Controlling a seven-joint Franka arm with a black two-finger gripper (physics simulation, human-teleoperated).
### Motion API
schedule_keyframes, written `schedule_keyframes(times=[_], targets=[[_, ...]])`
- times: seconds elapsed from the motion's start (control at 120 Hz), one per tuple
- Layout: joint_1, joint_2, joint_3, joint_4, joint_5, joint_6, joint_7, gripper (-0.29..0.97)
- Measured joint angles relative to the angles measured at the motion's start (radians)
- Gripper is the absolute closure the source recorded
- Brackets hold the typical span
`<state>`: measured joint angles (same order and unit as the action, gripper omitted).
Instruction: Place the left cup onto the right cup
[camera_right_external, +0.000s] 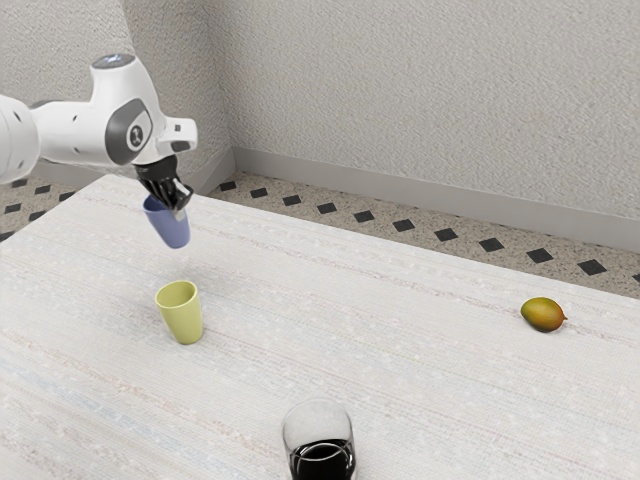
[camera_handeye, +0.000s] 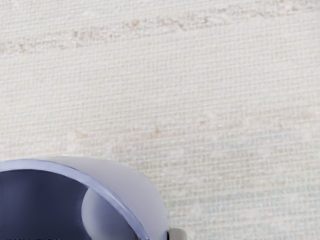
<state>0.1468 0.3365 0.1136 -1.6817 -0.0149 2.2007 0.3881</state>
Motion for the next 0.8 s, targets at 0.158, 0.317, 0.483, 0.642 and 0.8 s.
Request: schedule_keyframes(times=[0.158, 0.317, 0.483, 0.642, 0.8], targets=[[-0.002, -0.065, -0.068, -0.051, 0.041, -0.020, -0.036, 0.78], [-0.003, -0.171, -0.126, -0.171, 0.094, -0.036, -0.100, 0.79], [-0.003, -0.239, -0.158, -0.246, 0.124, -0.066, -0.181, 0.79], [-0.006, -0.280, -0.167, -0.283, 0.144, -0.104, -0.260, 0.79], [-0.004, -0.313, -0.168, -0.334, 0.153, -0.124, -0.339, 0.78]])
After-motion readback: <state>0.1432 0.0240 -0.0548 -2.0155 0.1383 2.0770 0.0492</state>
